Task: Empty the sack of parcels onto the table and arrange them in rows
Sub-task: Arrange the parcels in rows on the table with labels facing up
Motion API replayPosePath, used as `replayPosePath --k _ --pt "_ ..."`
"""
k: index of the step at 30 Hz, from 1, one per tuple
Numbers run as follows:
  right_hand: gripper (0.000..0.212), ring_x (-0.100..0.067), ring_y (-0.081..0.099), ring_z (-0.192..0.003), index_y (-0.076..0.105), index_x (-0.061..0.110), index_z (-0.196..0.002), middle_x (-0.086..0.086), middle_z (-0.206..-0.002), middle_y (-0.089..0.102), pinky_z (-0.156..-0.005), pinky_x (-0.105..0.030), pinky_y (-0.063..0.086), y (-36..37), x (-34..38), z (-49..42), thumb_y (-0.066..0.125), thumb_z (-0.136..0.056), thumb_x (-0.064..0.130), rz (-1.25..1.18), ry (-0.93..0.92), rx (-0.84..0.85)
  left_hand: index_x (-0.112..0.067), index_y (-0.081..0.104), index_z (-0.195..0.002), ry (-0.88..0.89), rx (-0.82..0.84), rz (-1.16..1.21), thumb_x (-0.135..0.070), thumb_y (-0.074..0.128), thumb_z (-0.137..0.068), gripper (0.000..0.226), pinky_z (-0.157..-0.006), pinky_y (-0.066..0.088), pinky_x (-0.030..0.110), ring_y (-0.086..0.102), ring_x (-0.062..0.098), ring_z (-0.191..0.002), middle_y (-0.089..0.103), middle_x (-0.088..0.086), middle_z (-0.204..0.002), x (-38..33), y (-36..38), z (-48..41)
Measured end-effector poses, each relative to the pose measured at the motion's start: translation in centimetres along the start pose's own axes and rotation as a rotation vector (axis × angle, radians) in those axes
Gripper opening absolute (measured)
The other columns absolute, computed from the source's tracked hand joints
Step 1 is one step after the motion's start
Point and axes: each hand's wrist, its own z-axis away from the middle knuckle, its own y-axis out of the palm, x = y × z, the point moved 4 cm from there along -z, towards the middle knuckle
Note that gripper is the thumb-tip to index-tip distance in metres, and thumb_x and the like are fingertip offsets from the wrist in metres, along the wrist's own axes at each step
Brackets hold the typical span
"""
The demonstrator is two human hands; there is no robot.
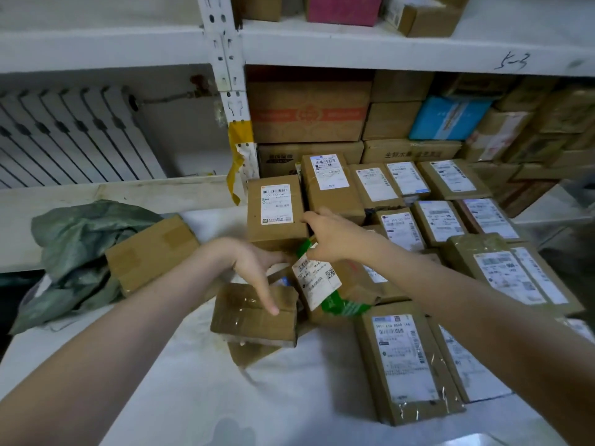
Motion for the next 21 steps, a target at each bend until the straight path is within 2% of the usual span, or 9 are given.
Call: replayPosePath --k 3,5,6,8,11,14,16,18,21 --pt "0.093 -0.034 0.036 -0.131 0.024 0.013 -0.146 -0.016 -0.143 0.033 -0.099 -0.045 0.044 0.5 0.0 1.3 0.073 -0.076 0.050 0.101 0.160 0.031 -0.020 -0.008 -0.153 -0.094 -0.002 -0.195 -0.050 0.082 -0.066 0.129 -0.115 0.023 0.034 0.013 0.024 -0.147 0.006 0.004 -0.161 -0.7 1.9 0.3" --pt "0.098 -0.034 0.036 -0.130 0.022 0.012 -0.145 -0.017 -0.143 0.031 -0.098 -0.045 0.044 1.4 -0.1 1.8 0.070 -0.074 0.059 0.125 0.262 0.012 -0.023 -0.015 -0.151 -0.158 -0.068 -0.271 -0.051 0.086 -0.058 0.140 -0.114 0.028 0.039 0.013 0.028 -0.146 0.003 0.006 -0.161 -0.7 3.5 0.1" --pt "0.098 -0.034 0.037 -0.129 0.023 0.013 -0.144 -0.016 -0.141 0.031 -0.097 -0.045 0.044 2.0 0.0 2.0 0.069 -0.073 0.062 0.105 0.301 -0.017 -0.024 -0.014 -0.151 -0.171 -0.124 -0.285 -0.048 0.088 -0.056 0.142 -0.112 0.029 0.042 0.015 0.030 -0.145 0.006 0.007 -0.159 -0.7 4.4 0.1" --pt "0.098 -0.033 0.038 -0.126 0.023 0.015 -0.142 -0.013 -0.137 0.030 -0.096 -0.047 0.045 3.2 0.0 2.3 0.068 -0.071 0.066 0.050 0.353 -0.093 -0.022 0.001 -0.148 -0.154 -0.268 -0.224 -0.040 0.088 -0.056 0.128 -0.104 0.038 0.044 0.029 0.030 -0.136 0.022 0.010 -0.150 -0.5 5.3 0.3" --pt "0.108 -0.037 0.032 -0.130 0.009 0.017 -0.147 -0.017 -0.142 0.021 -0.099 -0.051 0.039 4.9 0.5 3.3 0.065 -0.071 0.068 0.144 0.322 -0.169 -0.021 0.024 -0.138 -0.145 -0.375 0.052 -0.037 0.084 -0.060 0.099 -0.094 0.049 0.039 0.047 0.023 -0.117 0.043 0.006 -0.136 0.6 5.5 1.3" --pt "0.120 -0.044 0.014 -0.140 -0.006 0.015 -0.150 -0.022 -0.154 0.000 -0.108 -0.059 0.026 5.7 1.5 3.8 0.069 -0.069 0.064 0.249 0.260 -0.200 -0.020 0.025 -0.144 -0.194 -0.407 0.432 -0.036 0.082 -0.066 0.098 -0.100 0.046 0.037 0.050 0.022 -0.122 0.044 0.004 -0.141 2.6 4.8 3.1" --pt "0.127 -0.046 0.010 -0.142 -0.011 0.013 -0.150 -0.025 -0.155 -0.006 -0.109 -0.061 0.023 6.1 1.8 4.6 0.071 -0.067 0.064 0.290 0.221 -0.180 -0.019 0.025 -0.147 -0.215 -0.464 0.680 -0.033 0.080 -0.072 0.094 -0.094 0.047 0.033 0.055 0.023 -0.116 0.049 0.007 -0.139 3.1 5.7 4.3" --pt "0.135 -0.047 0.013 -0.141 -0.014 0.011 -0.150 -0.027 -0.154 -0.004 -0.109 -0.060 0.024 6.9 1.5 5.1 0.073 -0.063 0.067 0.306 0.220 -0.132 -0.022 0.037 -0.141 -0.224 -0.497 0.893 -0.031 0.080 -0.073 0.081 -0.086 0.052 0.033 0.064 0.022 -0.101 0.063 0.006 -0.122 3.3 7.3 5.1" --pt "0.139 -0.044 0.024 -0.136 -0.012 0.010 -0.150 -0.028 -0.150 0.010 -0.105 -0.054 0.031 7.5 0.5 5.7 0.072 -0.059 0.073 0.332 0.246 -0.132 -0.015 0.058 -0.120 -0.294 -0.594 1.079 -0.021 0.074 -0.081 0.042 -0.062 0.053 0.028 0.069 0.018 -0.079 0.071 0.005 -0.093 4.0 10.2 6.1"
